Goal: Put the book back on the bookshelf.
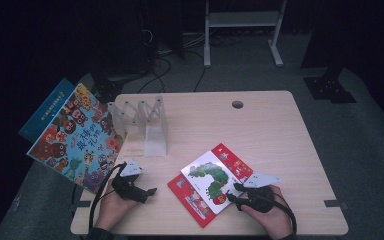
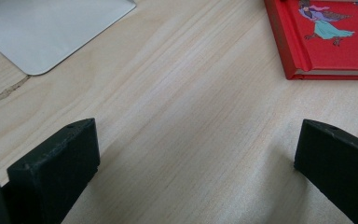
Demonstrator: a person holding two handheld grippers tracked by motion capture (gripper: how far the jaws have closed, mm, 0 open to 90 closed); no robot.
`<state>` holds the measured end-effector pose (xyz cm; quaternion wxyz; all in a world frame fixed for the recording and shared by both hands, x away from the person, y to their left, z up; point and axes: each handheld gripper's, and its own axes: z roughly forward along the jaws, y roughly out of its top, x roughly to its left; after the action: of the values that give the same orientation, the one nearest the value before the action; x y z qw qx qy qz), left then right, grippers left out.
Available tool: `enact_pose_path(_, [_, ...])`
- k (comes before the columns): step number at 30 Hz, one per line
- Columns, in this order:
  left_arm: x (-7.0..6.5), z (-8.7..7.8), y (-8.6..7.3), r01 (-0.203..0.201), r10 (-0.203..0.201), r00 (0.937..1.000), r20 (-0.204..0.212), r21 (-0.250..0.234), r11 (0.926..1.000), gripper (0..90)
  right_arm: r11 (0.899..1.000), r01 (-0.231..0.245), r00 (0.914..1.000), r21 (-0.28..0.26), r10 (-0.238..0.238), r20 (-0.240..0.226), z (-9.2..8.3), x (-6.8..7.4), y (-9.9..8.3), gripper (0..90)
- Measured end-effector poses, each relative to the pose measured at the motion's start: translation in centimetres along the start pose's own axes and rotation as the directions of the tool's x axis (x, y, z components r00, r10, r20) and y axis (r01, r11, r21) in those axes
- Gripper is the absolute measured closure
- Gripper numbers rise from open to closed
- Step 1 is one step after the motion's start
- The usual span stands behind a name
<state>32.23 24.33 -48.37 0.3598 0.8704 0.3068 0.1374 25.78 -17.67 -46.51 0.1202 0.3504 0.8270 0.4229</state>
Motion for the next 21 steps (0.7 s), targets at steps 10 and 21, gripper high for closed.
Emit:
enact_pose_path(10, [0.0,0.0,0.0,0.000,0.000,1.0000,0.000,0.000,1.0000,0.0,1.000,-0.013,0.9999,0.012,0.012,0.007,-1.4,-0.1,-1.1,70.4])
enact_pose_path(21, [0.0,0.0,0.0,0.000,0.000,1.0000,0.000,0.000,1.0000,0.0,0.999,-0.044,0.9986,0.013,0.043,0.030,-1.5,-1.2,-1.7,81.5])
